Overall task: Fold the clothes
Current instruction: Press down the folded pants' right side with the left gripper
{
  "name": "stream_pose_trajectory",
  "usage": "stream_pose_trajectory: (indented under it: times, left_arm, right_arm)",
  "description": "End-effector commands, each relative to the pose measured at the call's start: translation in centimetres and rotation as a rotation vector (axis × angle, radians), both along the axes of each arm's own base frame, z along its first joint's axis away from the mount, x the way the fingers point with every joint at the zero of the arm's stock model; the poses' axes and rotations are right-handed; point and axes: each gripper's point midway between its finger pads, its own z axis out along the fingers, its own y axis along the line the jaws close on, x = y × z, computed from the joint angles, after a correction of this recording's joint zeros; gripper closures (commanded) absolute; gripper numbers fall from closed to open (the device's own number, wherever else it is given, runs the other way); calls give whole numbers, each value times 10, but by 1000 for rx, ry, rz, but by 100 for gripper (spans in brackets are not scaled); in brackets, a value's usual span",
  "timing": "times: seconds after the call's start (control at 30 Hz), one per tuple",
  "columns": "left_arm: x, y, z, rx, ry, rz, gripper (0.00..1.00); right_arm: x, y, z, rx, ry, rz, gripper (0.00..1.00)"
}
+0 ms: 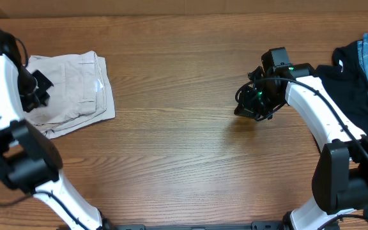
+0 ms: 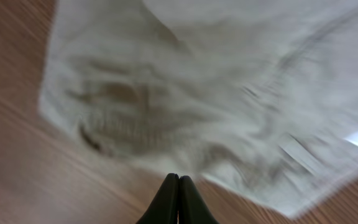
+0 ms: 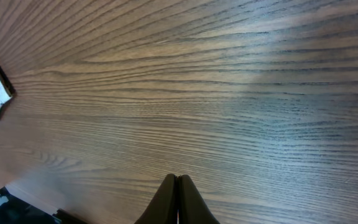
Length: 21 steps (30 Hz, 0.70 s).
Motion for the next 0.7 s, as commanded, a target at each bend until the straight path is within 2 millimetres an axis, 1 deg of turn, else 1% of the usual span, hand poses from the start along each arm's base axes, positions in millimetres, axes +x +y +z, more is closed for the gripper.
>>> stream_pose_trajectory:
  times: [0.0, 0.03, 0.17, 0.27, 0.47, 0.67]
  left_arm:
    - [-11, 14, -48, 13, 127, 69, 96]
    - [-12, 17, -58, 18, 148, 80, 96]
    - [-16, 27, -84, 61, 201, 146, 96]
    - [-11, 32, -99, 86, 196, 188, 96]
    - [16, 44, -132, 111, 105, 209, 96]
    - [51, 57, -176, 150, -9, 178, 96]
  right_arm:
    - [3, 1, 2, 10, -11, 6, 96]
    - [3, 1, 2, 10, -11, 6, 96]
    - [3, 1, 2, 10, -11, 6, 96]
    - [3, 1, 2, 10, -11, 6, 96]
    - [2, 1, 2, 9, -8, 6, 96]
    - [-1, 1, 2, 8, 4, 6, 96]
